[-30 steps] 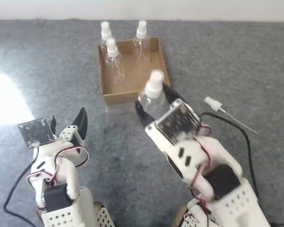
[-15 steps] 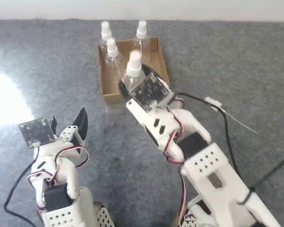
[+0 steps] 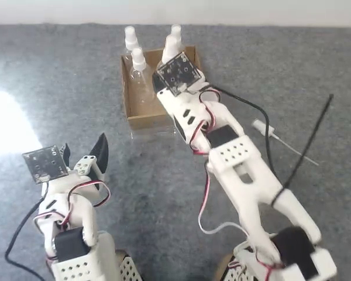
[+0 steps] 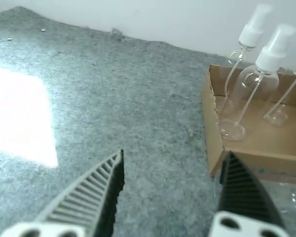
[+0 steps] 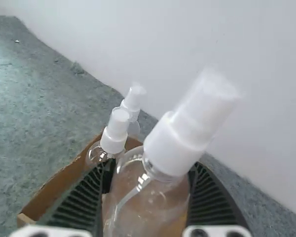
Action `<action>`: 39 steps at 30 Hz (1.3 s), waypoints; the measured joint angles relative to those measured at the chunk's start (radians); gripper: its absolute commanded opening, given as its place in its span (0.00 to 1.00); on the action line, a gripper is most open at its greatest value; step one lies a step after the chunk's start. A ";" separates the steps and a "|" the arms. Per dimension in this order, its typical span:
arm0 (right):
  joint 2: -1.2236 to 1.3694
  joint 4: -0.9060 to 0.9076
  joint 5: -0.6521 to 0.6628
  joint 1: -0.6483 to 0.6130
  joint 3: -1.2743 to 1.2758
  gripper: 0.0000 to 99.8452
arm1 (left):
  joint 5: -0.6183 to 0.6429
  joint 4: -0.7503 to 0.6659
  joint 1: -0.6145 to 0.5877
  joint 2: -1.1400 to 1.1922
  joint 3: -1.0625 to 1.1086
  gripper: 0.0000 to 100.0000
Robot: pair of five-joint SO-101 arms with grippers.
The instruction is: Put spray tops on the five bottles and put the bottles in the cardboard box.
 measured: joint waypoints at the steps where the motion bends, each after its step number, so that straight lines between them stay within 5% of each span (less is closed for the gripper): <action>1: 0.028 -0.017 0.000 0.008 -0.009 0.06 | 0.000 0.000 0.000 0.000 0.000 0.29; 39: 0.684 -0.198 0.000 0.084 -0.387 0.06 | 0.000 0.000 0.000 0.000 0.000 0.29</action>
